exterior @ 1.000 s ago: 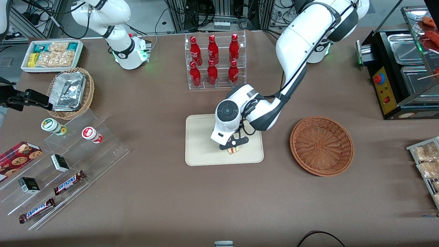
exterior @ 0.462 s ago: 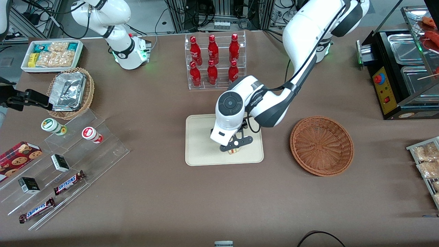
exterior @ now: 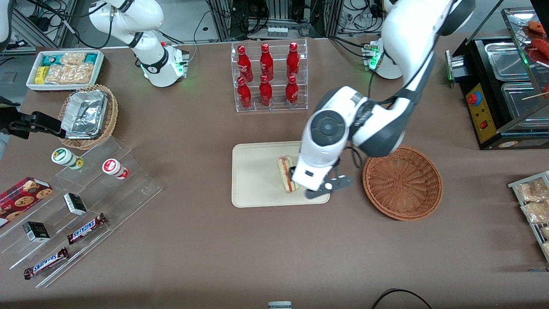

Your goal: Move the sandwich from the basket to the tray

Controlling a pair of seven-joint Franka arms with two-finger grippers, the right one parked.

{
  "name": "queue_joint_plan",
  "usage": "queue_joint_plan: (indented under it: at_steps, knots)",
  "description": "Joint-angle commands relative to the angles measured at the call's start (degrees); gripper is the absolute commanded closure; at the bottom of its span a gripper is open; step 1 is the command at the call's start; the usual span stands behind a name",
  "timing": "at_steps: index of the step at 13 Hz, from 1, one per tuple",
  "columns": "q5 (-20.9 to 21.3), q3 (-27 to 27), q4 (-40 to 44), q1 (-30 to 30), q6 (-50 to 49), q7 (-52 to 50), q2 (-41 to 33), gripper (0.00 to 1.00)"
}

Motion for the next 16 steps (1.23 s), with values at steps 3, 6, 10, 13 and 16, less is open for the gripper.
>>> queue_joint_plan:
  at_steps: [3,6,10,13,16]
  knots:
    - [-1.91,-0.31,-5.6,7.88,-1.79,11.23,-6.23,0.0]
    - [-1.92,-0.31,-7.01,12.45,-4.87,19.92,-9.04,0.0]
    - [-2.0,-0.31,-12.8,19.66,-6.89,31.17,-17.03,0.0]
    - [-5.33,-0.23,-12.99,24.4,-10.75,41.37,-21.17,0.0]
    - [-6.22,2.83,-14.04,25.74,-14.19,50.86,-25.12,0.0]
